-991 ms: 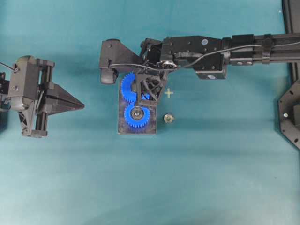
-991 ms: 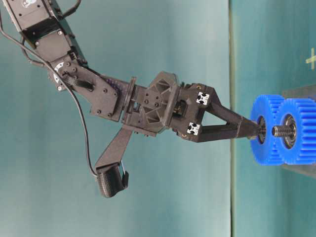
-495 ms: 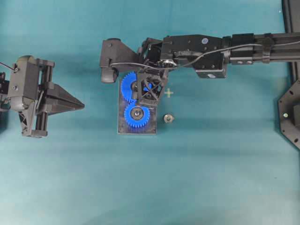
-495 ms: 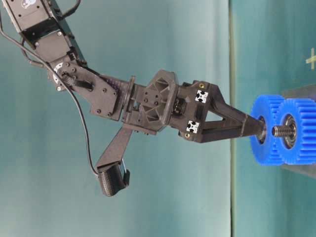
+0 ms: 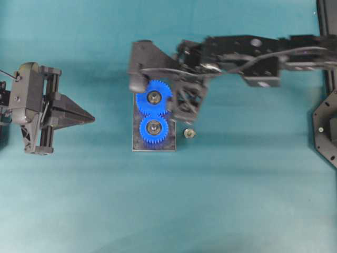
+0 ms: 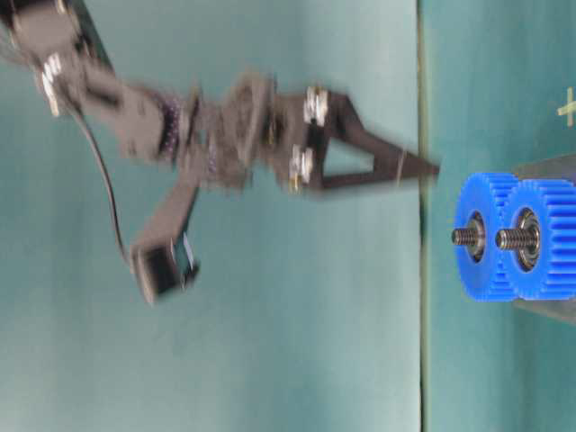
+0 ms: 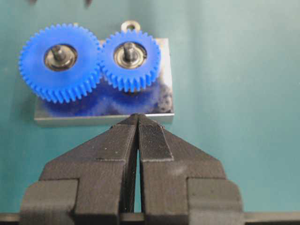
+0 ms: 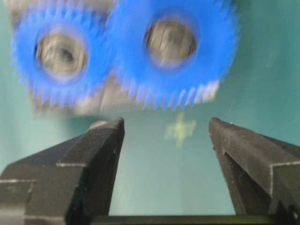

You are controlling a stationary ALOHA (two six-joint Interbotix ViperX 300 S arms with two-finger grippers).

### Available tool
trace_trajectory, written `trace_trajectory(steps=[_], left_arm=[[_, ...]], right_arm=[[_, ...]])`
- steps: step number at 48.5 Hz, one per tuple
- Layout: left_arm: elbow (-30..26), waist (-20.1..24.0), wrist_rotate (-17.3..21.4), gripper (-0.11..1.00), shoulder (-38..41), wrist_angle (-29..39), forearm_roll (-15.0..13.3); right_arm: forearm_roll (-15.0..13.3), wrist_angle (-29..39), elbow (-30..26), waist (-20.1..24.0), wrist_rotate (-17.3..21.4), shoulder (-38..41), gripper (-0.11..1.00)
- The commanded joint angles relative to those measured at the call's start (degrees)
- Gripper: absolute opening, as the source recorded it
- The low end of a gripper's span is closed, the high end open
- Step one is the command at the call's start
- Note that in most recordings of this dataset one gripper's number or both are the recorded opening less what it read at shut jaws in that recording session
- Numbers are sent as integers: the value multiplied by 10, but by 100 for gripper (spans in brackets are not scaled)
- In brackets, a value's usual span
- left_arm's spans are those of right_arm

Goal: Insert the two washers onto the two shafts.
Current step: 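Lower the washer onto the upper shaft and open the right gripper, then move the right gripper to the lower silver washer and grasp it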

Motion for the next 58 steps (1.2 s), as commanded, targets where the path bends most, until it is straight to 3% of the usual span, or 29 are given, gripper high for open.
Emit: trace_trajectory(steps=[1,22,58], left_arm=[[-5,0,0,-1,-1,-4,2],[-5,-1,0,0,3,-4,2],[-5,0,-1,-1,3,-4,2]], right_arm=[[3,-18,28,12,16,-33,78],[17,-195,150,63,47,-12,77],[14,-239,156,69,60,52,76]])
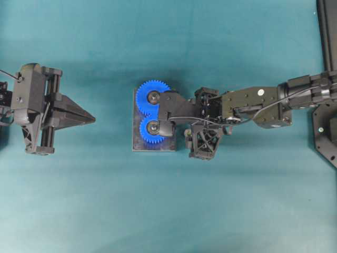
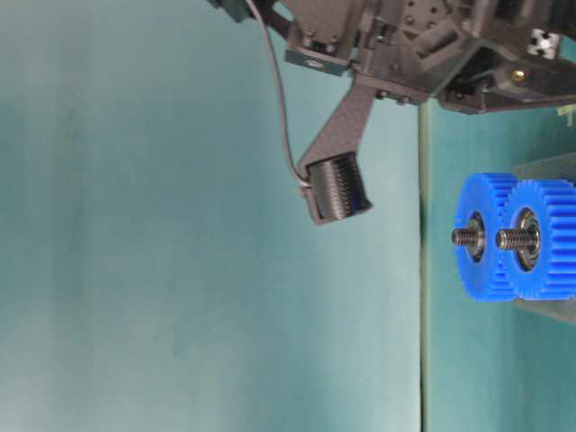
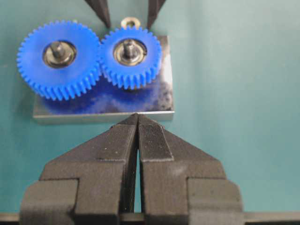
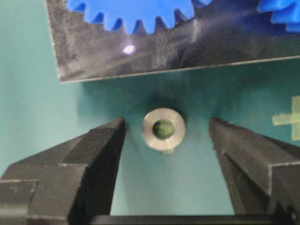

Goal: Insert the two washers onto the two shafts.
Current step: 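Move the right gripper to the lower silver washer and grasp it, then lift the second washer and carry it over the lower gear's shaft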

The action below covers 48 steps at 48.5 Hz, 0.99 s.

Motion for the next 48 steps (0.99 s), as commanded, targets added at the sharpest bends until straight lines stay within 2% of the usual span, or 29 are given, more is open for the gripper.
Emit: trace_trajectory(steps=[1,10,20,37,48], left_arm=[[-5,-1,-1,0,-2,-4,2],[-5,-1,-1,-1,-2,-4,2],[-5,-1,-1,-1,-2,-4,2],[-5,-1,-1,-1,-2,-4,2],[-5,-1,-1,0,-2,-4,2]], right_arm=[[0,-4,-4,4,8,-1,76],[1,-4,-4,10,9,6,73],[1,1,-4,17,9,6,50],[0,23,-4,23,19,-12,32],[-11,62,-17,17,38,-70,32]])
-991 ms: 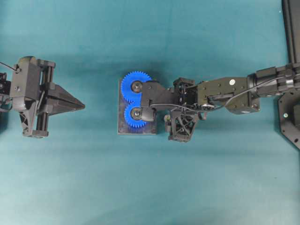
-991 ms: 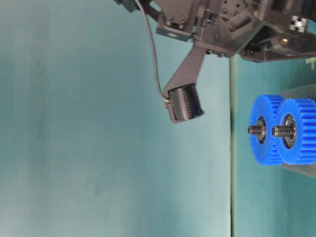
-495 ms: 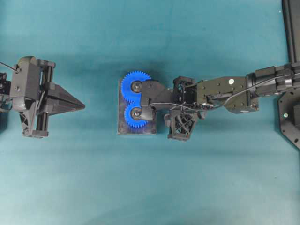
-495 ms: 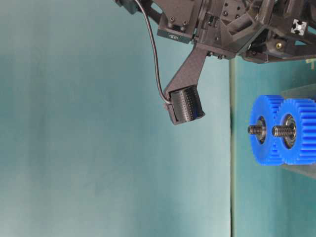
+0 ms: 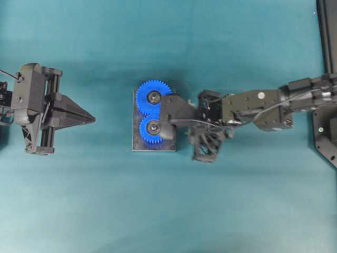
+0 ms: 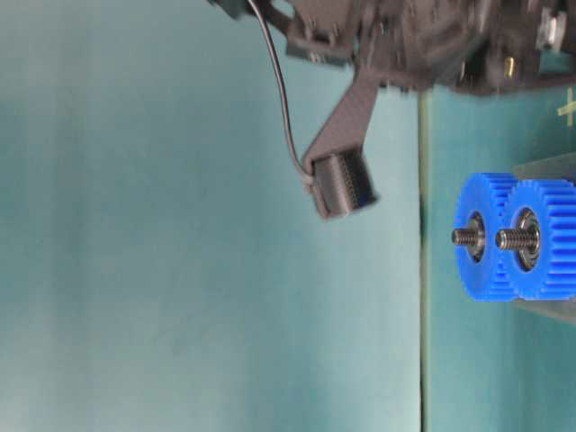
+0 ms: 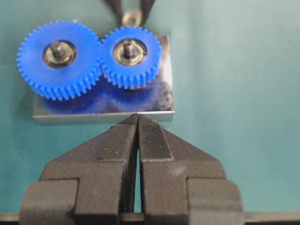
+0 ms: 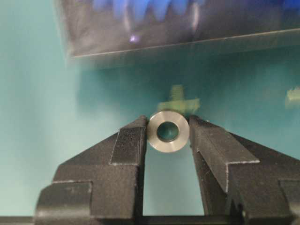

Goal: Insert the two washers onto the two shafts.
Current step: 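Lift the second washer and carry it over the lower gear's shaft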

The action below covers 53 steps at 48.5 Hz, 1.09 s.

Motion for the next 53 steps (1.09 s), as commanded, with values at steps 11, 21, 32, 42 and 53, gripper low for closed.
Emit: trace_trajectory(steps=[11,21,32,42,53], left_arm=[[-5,-1,-1,-1,-2,-4,2],[-6,-1,-1,-1,-2,-4,2],[-7,-1,-1,-1,-2,-4,2],[-7,-1,-1,-1,-2,-4,2],[-7,-1,-1,-1,-3,-4,2]], right_arm=[[-10,82,-76,-2,5,-62,31],[-25,116,-158,-2,-4,-44,31],[-27,142,-216,-3,-27,-4,31],[-28,156,-250,-3,-55,33,31],[-27,157,-266,-4,-64,55,31]])
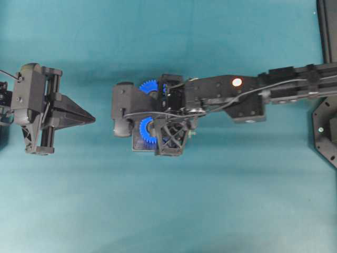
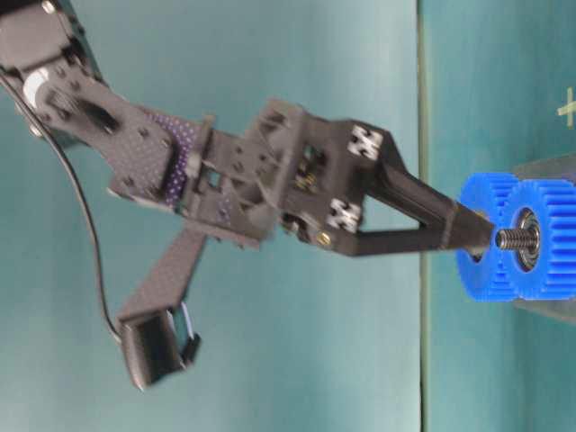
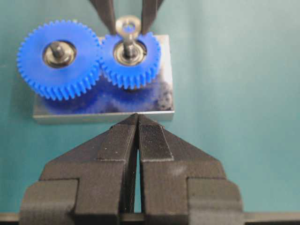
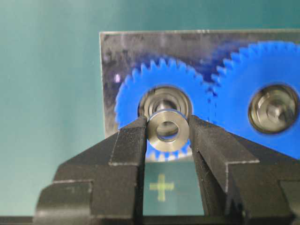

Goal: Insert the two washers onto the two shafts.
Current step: 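Lift the second washer and carry it over the lower gear's shaft, then lower the washer onto the lower shaft and open the right gripper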

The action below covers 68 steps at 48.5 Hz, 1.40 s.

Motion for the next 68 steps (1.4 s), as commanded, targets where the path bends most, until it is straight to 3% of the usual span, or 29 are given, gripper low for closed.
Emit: trace_trajectory(steps=[1,43,45,51,53,68], left_arm=[[-6,-1,-1,-1,-3,-4,2],[-5,-1,-1,-1,-2,-4,2],[-4,0,-1,-1,-2,-4,2],[-5,-1,-1,-1,-2,-4,2],[-5,-1,-1,0,-2,-4,2],[-3,-1,-1,-1,-2,-4,2]], right_arm=[[-1,0,-17,-1,-6,-6,31],[-1,4,-19,-11,2,14,32],[-1,11,-21,-11,2,14,40],[0,31,-28,-11,0,13,77],[-1,35,-30,-11,0,12,83],[-1,48,-25,-11,-2,-23,79]])
